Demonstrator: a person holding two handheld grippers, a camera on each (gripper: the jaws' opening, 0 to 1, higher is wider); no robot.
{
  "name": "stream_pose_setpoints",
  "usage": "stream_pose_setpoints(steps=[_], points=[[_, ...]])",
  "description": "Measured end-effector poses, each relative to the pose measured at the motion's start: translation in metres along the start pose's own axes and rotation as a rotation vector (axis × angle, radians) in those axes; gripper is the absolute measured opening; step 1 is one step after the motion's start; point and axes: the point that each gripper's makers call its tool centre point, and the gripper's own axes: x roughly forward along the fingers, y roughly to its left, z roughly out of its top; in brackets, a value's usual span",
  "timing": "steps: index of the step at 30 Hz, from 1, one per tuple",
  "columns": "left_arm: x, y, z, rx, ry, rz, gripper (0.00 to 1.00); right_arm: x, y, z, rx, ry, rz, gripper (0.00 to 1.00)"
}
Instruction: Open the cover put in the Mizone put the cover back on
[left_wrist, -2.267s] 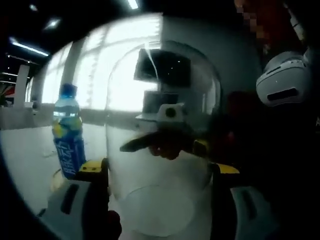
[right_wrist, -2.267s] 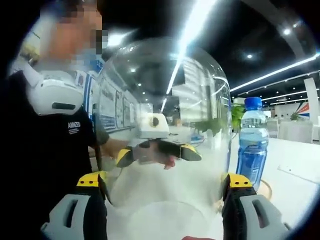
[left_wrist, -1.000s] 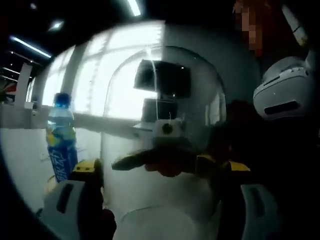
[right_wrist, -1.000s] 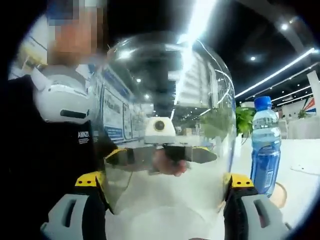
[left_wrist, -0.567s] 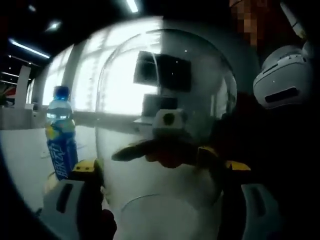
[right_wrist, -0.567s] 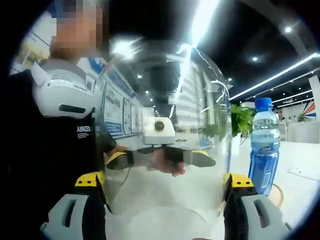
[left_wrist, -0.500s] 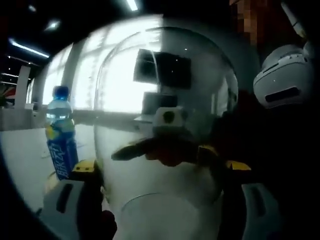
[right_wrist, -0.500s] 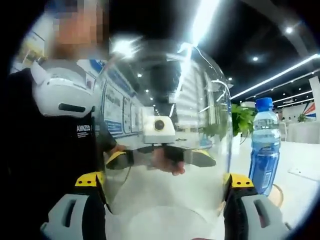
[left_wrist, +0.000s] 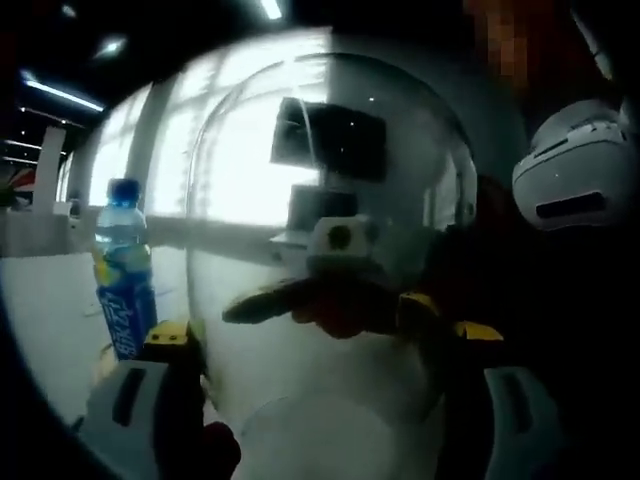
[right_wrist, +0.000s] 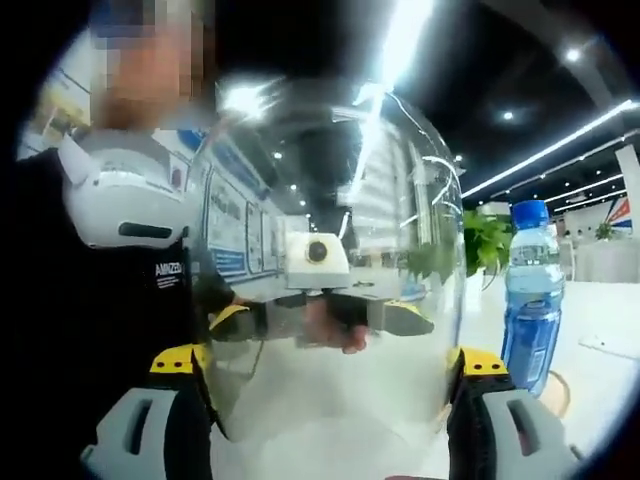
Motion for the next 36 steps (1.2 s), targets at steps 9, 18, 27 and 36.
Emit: stream_pose_setpoints(steps=[9,18,27,36], points=[[0.001,-0.001,0.026,-0.014,0.018,-0.01,0.85,-0.002,0.0,0.023,0.015,-0.016,-0.015,0.91],[0.002,-0.002,0.051,-0.022,0.021,-0.002,0.85,-0.007,-0.004,0.05,0.029,-0.007,-0.01,0.91],[0.001,-0.001,0.077,-0.006,0.037,0.002,0.85,0.001,-0.002,0.075,0.012,0.006,-0.007,0.91],[0.002,0.007,0.11,-0.004,0.043,0.014,0.86,0.01,-0.006,0.107,0.013,-0.012,-0.001,0.91]])
